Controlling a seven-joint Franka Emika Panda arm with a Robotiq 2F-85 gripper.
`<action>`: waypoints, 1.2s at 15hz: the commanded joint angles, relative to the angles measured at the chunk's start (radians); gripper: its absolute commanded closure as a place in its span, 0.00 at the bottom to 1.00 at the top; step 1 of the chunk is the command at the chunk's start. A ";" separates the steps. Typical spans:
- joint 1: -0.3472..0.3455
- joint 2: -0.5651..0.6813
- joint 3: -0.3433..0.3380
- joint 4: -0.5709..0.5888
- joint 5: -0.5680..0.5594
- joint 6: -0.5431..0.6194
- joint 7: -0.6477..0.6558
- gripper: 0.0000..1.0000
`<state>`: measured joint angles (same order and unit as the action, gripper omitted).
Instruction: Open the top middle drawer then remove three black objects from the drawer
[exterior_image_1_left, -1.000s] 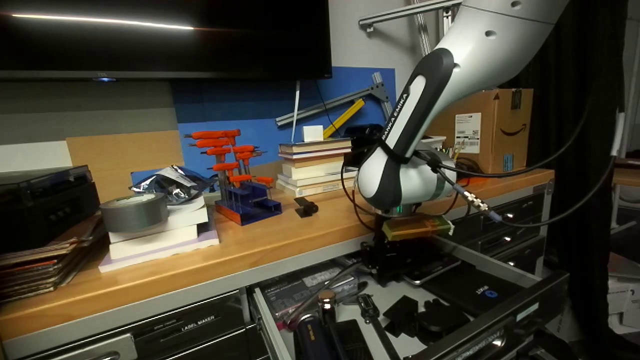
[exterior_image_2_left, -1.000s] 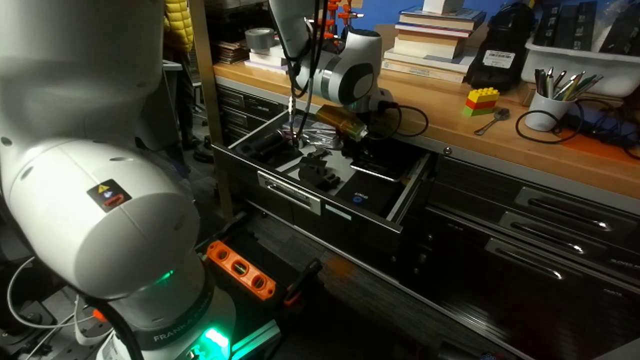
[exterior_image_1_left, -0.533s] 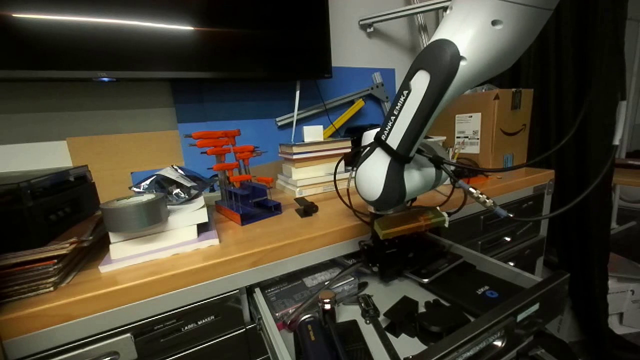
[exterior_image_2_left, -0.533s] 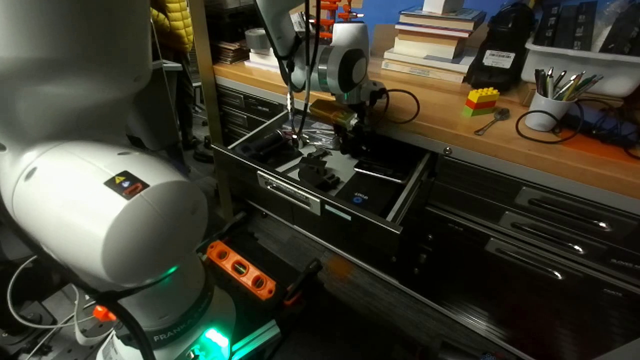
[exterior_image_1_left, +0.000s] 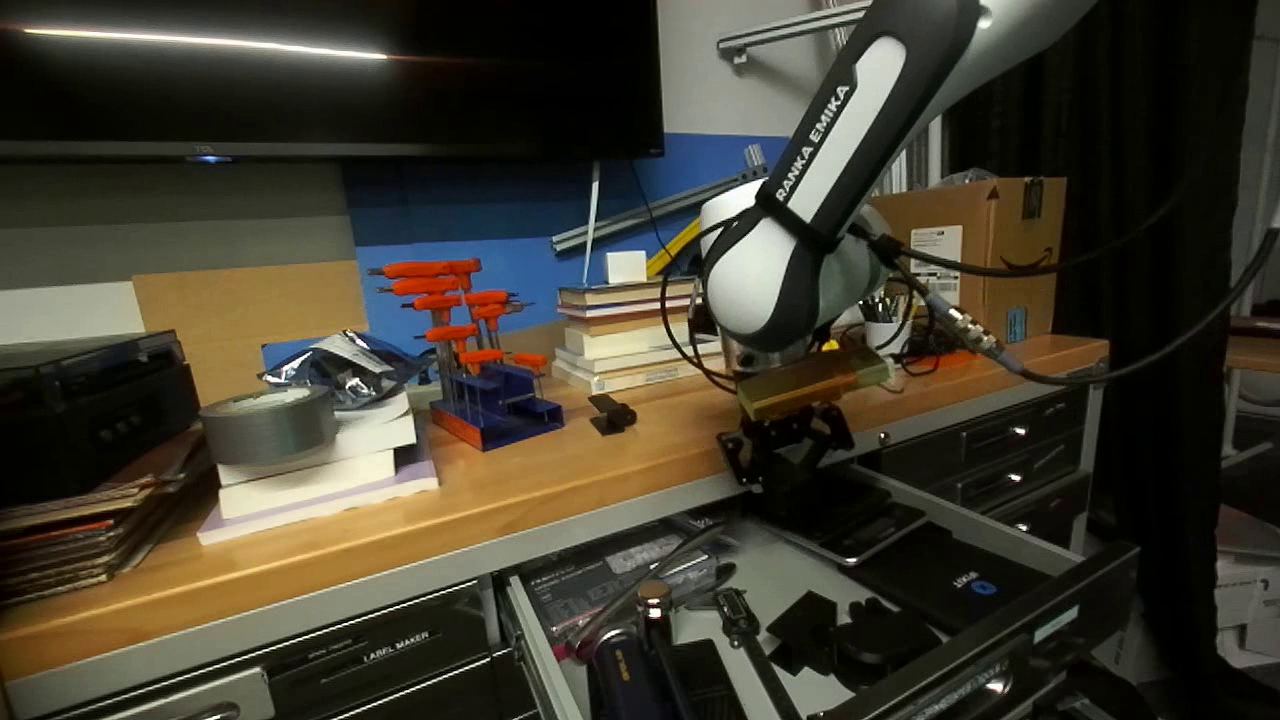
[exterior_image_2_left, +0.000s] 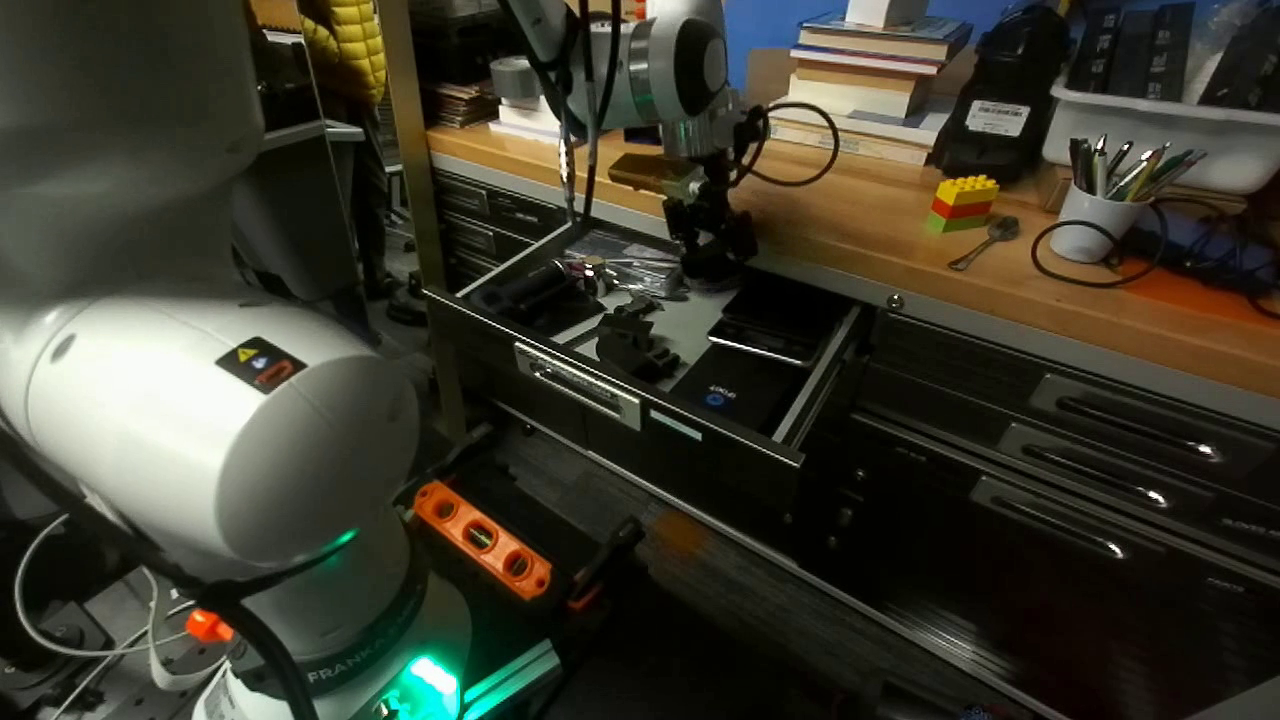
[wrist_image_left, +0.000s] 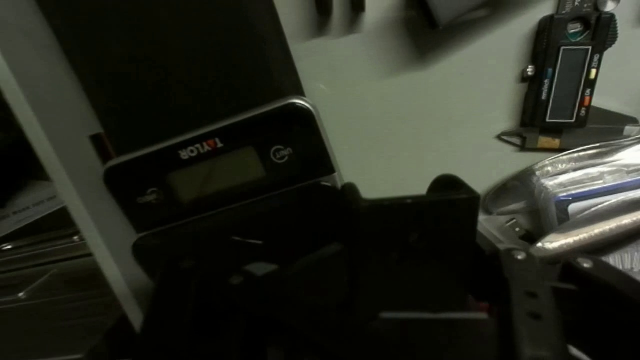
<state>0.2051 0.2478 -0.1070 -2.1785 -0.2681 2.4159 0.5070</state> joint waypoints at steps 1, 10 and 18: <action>0.008 -0.096 0.016 0.031 -0.094 -0.185 0.093 0.67; -0.035 -0.124 0.105 0.147 -0.120 -0.245 0.124 0.67; -0.055 0.030 0.099 0.299 -0.080 -0.073 0.089 0.67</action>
<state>0.1655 0.1979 -0.0152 -1.9691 -0.3662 2.2920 0.6126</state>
